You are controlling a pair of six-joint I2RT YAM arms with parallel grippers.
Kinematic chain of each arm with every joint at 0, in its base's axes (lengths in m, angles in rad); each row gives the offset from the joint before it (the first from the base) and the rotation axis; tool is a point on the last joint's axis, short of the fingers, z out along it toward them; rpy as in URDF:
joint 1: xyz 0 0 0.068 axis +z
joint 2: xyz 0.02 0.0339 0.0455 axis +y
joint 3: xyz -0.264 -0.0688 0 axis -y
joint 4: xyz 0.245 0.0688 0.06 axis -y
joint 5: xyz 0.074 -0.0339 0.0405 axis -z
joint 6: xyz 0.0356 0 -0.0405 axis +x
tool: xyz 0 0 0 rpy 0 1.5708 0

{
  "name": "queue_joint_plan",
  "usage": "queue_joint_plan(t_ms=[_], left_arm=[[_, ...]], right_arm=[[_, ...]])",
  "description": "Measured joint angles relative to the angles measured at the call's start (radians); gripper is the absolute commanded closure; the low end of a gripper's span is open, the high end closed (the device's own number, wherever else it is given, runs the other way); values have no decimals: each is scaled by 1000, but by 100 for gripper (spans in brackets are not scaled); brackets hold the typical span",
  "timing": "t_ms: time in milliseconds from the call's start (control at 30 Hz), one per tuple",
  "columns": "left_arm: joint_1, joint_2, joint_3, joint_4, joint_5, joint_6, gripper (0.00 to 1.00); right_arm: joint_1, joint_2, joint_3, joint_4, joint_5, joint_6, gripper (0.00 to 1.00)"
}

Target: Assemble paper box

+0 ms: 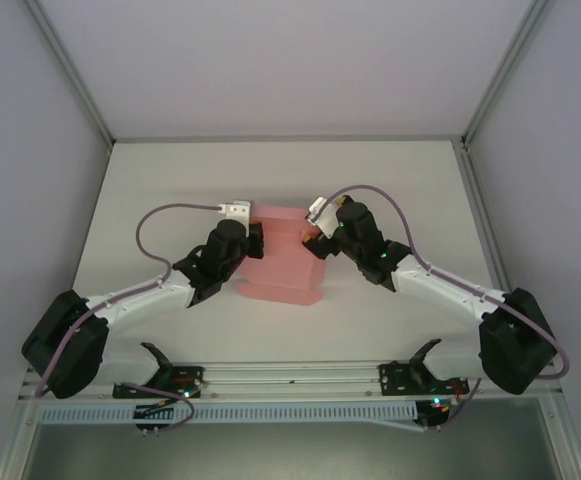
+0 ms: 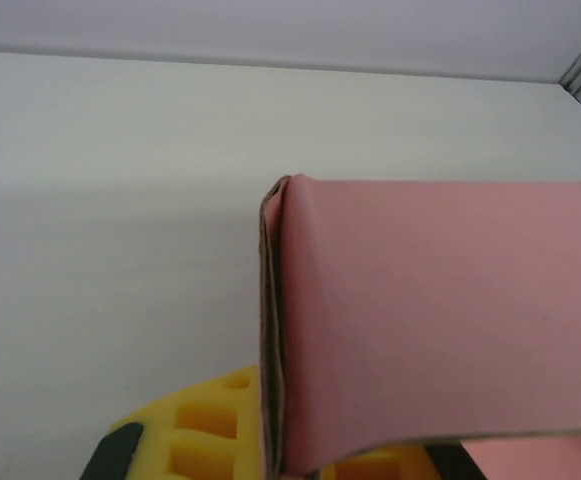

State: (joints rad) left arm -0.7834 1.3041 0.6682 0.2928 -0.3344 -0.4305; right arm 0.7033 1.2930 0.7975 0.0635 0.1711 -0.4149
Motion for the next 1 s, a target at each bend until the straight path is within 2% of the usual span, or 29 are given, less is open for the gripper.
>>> queue_joint_plan(t_ms=[133,367,467,533,667,733,800,1000], left_arm=[[0,0,0,0,-14,-5,100],[15,0,0,-3,-26,-9,100],[21,-2,0,-4,-29,-9,100],[24,-7,0,-4,-28,-9,100],[29,-28,-2,-7,-27,-9,100],[31,-39,-3,-7,-23,-8,100],[31,-45,-4,-7,-18,-8,100],[31,-53,-18,-7,14,-8,100]], right_arm=[[2,-100,-46,7,5,24,0],[-13,-442,-169,-27,-77,89,0],[-61,-544,-191,-34,-116,159,0],[-129,-576,-190,-40,-135,235,1],[-292,-539,-151,-85,-220,349,13],[-357,-475,-117,-121,-295,373,14],[-385,-391,-79,-166,-387,362,16],[-389,-218,-32,-210,-637,317,19]])
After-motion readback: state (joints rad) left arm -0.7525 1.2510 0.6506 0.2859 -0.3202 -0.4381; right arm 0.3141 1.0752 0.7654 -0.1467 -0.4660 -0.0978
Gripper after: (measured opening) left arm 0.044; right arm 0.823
